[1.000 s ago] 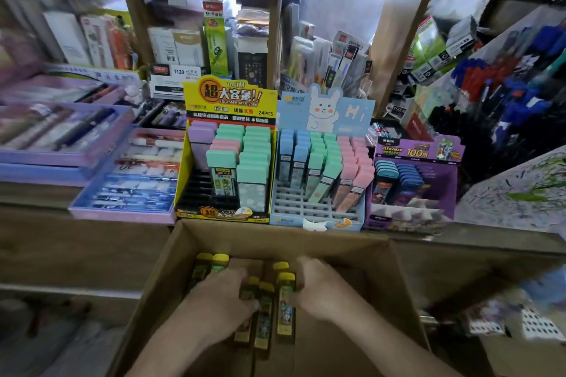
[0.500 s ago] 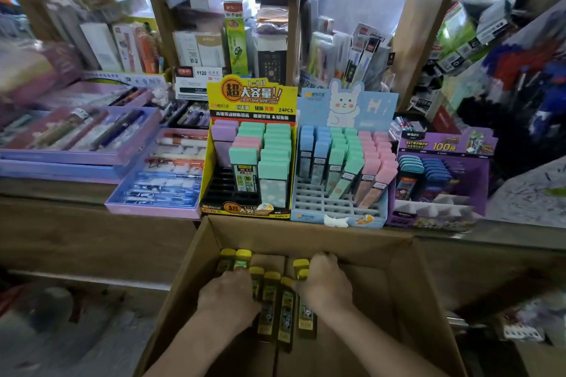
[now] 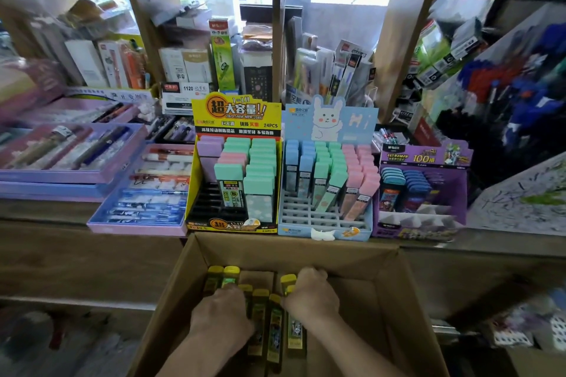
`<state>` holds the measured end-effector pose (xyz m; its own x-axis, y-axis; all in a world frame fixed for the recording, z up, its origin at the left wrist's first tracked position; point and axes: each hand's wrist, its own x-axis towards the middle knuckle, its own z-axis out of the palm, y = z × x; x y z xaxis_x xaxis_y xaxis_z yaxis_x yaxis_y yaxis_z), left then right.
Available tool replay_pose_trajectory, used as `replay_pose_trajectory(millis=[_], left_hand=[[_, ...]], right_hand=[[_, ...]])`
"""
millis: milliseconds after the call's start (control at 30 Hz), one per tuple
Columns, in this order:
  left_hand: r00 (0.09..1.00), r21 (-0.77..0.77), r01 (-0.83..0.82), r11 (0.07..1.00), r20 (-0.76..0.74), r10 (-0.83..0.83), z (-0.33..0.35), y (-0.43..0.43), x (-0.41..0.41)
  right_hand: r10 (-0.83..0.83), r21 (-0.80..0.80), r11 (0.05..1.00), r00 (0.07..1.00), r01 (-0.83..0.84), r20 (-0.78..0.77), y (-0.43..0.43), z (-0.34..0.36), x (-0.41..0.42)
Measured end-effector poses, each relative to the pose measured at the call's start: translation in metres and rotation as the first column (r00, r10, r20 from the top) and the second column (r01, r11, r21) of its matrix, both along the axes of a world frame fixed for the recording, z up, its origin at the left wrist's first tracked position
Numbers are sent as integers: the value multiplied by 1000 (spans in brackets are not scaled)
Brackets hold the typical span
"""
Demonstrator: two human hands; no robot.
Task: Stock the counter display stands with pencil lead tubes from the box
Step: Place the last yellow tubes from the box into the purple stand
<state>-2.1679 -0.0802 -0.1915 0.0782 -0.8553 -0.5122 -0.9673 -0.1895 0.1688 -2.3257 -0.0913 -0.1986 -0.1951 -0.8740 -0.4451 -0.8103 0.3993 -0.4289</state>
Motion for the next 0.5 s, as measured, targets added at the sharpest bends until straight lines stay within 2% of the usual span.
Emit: replay_pose_trajectory(millis=[167,367,500], left_hand=[[1000,17,-24,1000,-10,24,1,-1,-3],[998,13,-53,999,-21,53,-1,-1,-3],[999,18,-24,1000,-20,25,-1,0,-2]], right_hand=[[-33,14,999,999,32,28,-1,-1,-1],[132,8,991,987,-132,-94,3,-5,8],[166,38,986,978,-163,-124,4,-7,15]])
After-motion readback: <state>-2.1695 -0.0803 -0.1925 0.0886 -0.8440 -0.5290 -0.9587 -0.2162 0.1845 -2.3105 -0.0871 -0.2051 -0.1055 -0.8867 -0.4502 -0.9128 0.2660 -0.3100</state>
